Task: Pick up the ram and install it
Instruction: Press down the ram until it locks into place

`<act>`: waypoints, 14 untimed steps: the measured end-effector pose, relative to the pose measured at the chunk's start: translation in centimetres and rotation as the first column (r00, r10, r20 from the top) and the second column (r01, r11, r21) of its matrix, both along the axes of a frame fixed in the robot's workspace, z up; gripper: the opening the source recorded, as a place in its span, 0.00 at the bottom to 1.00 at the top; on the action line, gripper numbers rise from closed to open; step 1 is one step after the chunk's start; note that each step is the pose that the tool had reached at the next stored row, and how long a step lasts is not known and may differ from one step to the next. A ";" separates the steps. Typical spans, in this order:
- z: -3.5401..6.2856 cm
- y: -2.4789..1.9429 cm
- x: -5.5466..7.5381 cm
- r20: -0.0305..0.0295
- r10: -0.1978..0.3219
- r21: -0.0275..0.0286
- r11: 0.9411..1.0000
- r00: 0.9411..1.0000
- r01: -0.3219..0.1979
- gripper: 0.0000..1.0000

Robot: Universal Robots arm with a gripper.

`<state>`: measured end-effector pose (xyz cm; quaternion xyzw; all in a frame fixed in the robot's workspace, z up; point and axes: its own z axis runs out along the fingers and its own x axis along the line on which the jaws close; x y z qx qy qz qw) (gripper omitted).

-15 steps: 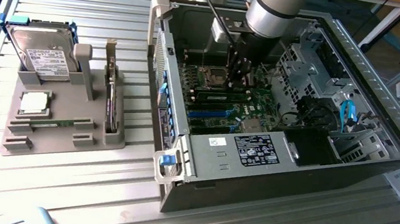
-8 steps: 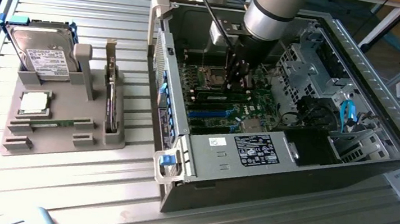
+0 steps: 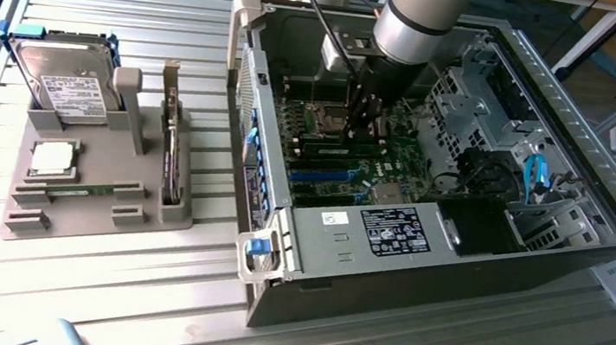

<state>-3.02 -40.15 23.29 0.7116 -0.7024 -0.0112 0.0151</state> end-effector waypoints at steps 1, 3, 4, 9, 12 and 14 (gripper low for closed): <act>-0.03 0.00 0.0 0.000 0.000 0.000 1.000 1.000 0.000 0.11; -0.08 0.00 0.0 0.000 0.000 0.000 1.000 1.000 0.000 0.11; -0.10 0.00 0.0 0.000 0.000 0.000 1.000 1.000 0.000 0.11; -0.26 0.00 0.0 0.000 0.000 0.000 1.000 1.000 0.000 0.11; -0.36 0.00 0.0 0.000 0.000 0.000 1.000 1.000 0.000 0.11; -0.41 0.00 0.0 0.000 0.000 0.000 1.000 1.000 0.000 0.11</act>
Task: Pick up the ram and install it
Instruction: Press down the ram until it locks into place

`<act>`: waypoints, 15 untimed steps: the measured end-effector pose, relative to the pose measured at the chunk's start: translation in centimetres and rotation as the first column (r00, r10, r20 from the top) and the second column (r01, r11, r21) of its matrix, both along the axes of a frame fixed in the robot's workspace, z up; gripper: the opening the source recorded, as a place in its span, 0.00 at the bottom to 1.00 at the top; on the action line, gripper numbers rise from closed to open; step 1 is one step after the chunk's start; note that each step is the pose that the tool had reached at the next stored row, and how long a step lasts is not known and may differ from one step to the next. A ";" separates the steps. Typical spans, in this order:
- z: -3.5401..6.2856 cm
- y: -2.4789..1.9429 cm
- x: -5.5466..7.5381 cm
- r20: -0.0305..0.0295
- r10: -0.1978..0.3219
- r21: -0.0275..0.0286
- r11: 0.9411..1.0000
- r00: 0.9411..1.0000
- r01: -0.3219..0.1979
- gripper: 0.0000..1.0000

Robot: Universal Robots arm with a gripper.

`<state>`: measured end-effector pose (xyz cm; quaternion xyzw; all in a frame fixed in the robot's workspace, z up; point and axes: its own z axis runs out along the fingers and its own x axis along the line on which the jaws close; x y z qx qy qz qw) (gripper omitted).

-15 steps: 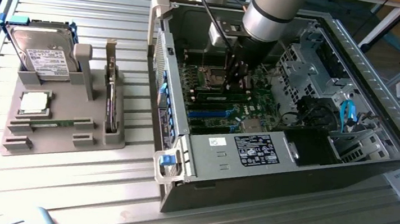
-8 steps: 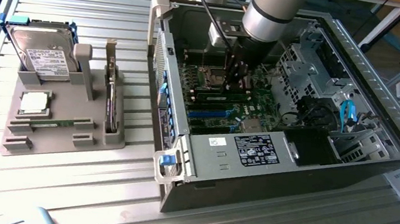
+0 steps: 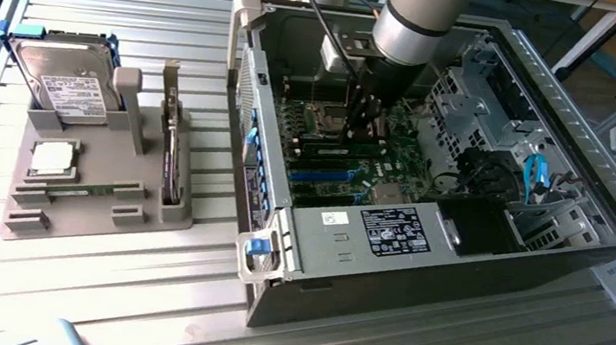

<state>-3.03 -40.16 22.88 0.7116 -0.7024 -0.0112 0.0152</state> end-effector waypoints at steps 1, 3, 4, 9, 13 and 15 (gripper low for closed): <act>-0.02 0.00 0.0 0.000 0.000 0.000 1.000 1.000 0.000 0.11; -0.08 0.00 0.0 0.000 0.000 0.000 1.000 1.000 0.000 0.11; -0.10 0.00 0.0 0.000 0.000 0.000 1.000 1.000 0.000 0.11; -0.27 0.00 0.0 0.000 0.001 0.000 1.000 1.000 -0.001 0.11; -0.24 0.00 0.0 0.000 0.001 0.000 1.000 1.000 -0.001 0.11; 0.00 0.00 0.0 0.000 0.001 0.000 1.000 1.000 -0.001 0.11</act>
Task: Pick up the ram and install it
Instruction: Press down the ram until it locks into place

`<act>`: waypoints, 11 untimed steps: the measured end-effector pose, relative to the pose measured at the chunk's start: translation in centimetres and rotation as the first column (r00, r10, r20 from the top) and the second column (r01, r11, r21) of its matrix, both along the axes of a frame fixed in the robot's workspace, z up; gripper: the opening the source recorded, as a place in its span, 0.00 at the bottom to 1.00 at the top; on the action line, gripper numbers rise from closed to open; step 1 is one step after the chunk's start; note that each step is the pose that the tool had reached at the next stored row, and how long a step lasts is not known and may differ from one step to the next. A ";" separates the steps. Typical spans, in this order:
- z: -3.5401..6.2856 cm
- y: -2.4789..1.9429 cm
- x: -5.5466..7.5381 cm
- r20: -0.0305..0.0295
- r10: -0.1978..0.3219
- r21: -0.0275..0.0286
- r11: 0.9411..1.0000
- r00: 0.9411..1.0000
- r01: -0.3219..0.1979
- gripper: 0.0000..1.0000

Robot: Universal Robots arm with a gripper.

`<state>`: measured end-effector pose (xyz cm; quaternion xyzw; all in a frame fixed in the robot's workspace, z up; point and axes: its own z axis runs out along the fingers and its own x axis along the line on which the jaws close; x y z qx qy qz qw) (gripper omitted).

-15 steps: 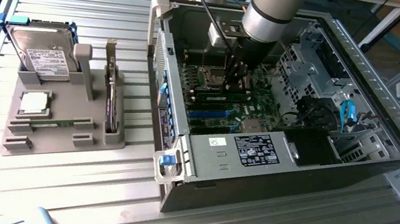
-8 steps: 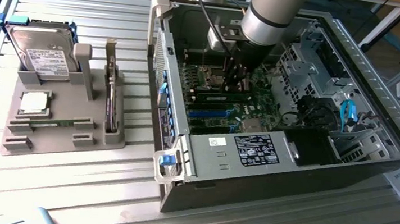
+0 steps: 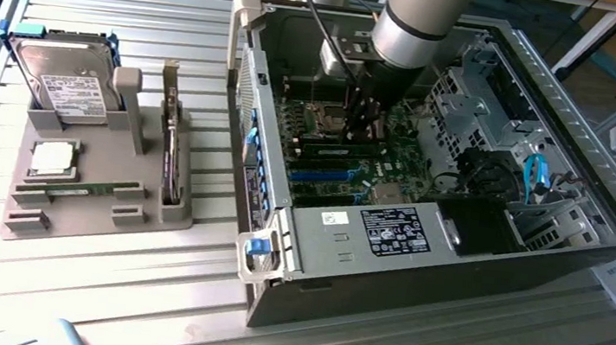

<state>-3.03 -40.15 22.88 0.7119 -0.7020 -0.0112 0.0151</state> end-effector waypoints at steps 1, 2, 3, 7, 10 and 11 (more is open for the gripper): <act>0.25 0.00 0.0 0.000 0.000 -0.001 1.000 1.000 0.000 0.11; 0.50 0.00 0.0 0.000 0.000 -0.001 1.000 1.000 0.000 0.11; 0.96 0.00 0.0 0.000 0.000 -0.001 1.000 1.000 0.000 0.11; 2.83 0.00 0.0 0.000 0.000 -0.003 1.000 1.000 0.000 0.11; 3.36 0.00 0.0 0.000 0.000 -0.003 1.000 1.000 0.000 0.11; 3.36 0.00 0.0 0.000 0.000 -0.003 1.000 1.000 0.000 0.11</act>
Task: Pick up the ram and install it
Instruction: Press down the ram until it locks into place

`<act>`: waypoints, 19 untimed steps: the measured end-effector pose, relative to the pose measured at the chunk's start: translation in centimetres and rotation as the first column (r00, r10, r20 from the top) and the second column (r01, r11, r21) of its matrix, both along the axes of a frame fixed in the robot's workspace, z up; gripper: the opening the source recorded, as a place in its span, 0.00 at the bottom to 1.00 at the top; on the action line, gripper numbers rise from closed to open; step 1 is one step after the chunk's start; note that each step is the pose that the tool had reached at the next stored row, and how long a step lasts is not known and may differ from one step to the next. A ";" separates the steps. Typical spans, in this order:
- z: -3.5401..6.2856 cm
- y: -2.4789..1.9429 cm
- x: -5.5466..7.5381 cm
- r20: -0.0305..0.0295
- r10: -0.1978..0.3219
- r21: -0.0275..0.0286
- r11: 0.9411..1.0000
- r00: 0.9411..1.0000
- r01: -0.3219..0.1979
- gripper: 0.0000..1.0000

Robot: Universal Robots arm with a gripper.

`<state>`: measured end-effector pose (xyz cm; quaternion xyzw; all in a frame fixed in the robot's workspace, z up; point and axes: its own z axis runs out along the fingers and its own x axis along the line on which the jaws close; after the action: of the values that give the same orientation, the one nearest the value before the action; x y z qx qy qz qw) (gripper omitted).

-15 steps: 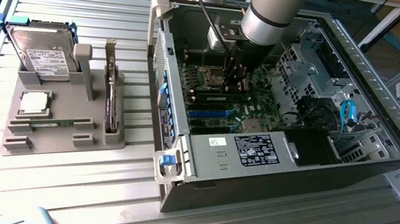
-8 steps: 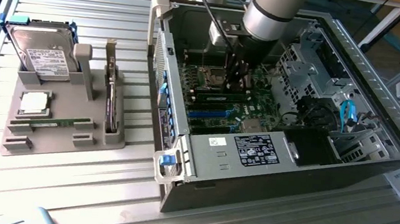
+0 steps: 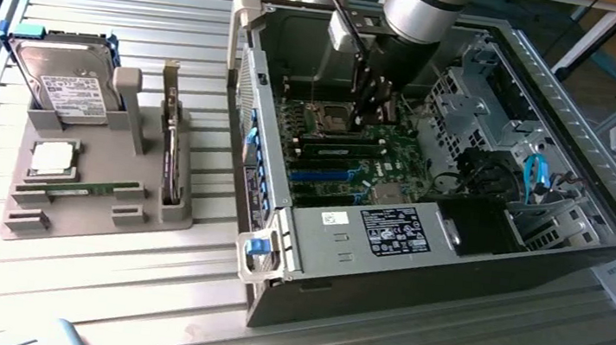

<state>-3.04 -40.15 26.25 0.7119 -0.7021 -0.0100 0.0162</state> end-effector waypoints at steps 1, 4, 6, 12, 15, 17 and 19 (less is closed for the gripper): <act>0.00 0.00 0.0 0.000 0.000 0.000 1.000 1.000 0.000 0.11; -0.04 0.00 -0.6 0.000 0.000 0.000 1.000 1.000 0.000 0.11; -0.07 0.00 -1.1 0.000 0.000 0.000 1.000 1.000 0.000 0.11; -0.20 0.00 -2.4 0.000 0.000 0.000 1.000 1.000 0.000 0.11; -0.27 -0.02 -3.0 0.000 0.000 0.000 1.000 1.000 0.000 0.11; -0.37 -0.06 -3.2 0.000 0.000 0.000 1.000 1.000 0.000 0.11; -0.48 -0.16 -3.3 0.000 0.000 0.000 1.000 1.000 0.000 0.11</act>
<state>-6.38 -40.31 25.77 0.7119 -0.7020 -0.0099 0.0163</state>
